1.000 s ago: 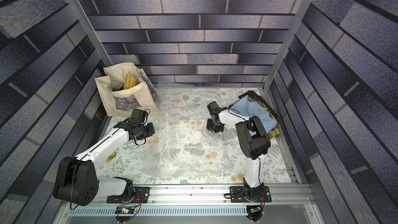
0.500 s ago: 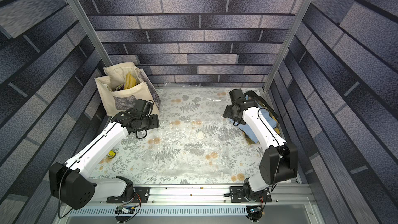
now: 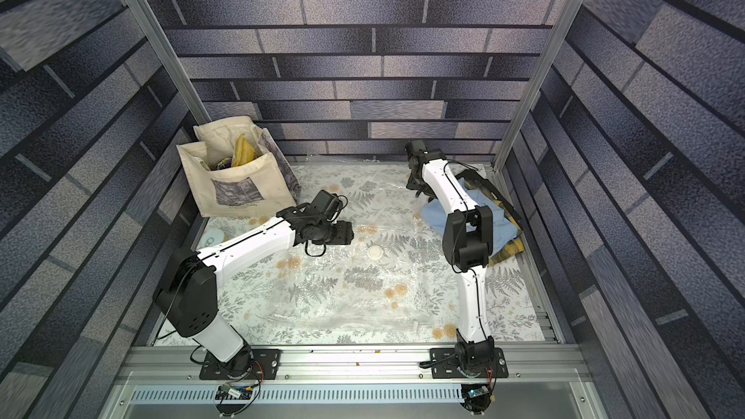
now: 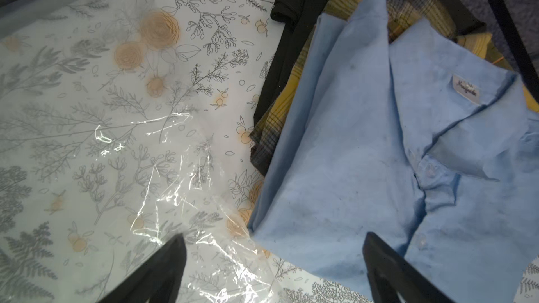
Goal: Place the folded shirt into the vacuum bag
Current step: Move the shirt from the vacuum bag.
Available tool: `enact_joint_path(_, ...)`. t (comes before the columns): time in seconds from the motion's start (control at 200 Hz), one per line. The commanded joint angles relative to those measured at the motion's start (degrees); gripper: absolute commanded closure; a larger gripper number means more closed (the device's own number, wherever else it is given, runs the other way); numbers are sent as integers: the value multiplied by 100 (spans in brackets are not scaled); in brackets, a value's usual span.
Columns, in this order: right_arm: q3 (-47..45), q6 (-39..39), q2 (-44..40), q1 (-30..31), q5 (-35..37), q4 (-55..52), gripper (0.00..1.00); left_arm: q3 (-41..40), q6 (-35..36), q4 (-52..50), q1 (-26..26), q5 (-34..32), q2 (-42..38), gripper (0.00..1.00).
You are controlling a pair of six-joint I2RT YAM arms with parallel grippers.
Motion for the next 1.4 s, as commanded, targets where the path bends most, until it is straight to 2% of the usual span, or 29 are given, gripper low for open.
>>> enact_joint_path(0.0, 209, 381, 353, 32, 423, -654, 6, -236, -112, 199, 85, 148, -271, 26)
enact_joint_path(0.125, 234, 411, 580, 23, 323, -661, 10, -367, -90, 303, 199, 248, -315, 26)
enact_joint_path(0.255, 237, 367, 827, -28, 136, -673, 20, -403, -132, 408, 252, 367, -184, 26)
enact_joint_path(0.431, -474, 297, 460, -103, -104, -185, 47, -565, -180, 464, 299, 324, -264, 26)
enact_joint_path(0.556, -549, 164, 443, -189, -305, -164, 63, -601, -171, 410, 402, 319, -339, 26)
enact_joint_path(0.616, -650, 65, 359, -213, -340, -104, 75, -626, -139, 391, 462, 304, -403, 26)
enact_joint_path(0.681, -849, -41, 75, -214, -373, 36, 86, -663, -112, 370, 534, 289, -482, 26)
enact_joint_path(0.756, -1173, -183, -376, -211, -454, 281, 94, -751, -110, 389, 611, 301, -552, 26)
enact_joint_path(1.067, -2125, -945, -1710, -235, -948, 518, 98, -869, -165, 467, 618, 398, -571, 27)
enact_joint_path(1.197, -2450, -1432, -2213, -180, -1681, 733, 100, -935, -141, 635, 615, 468, -495, 27)
enact_joint_path(1.393, -2693, -2031, -2529, 616, -2069, 625, 100, -1126, -244, 1109, 591, 787, -121, 28)
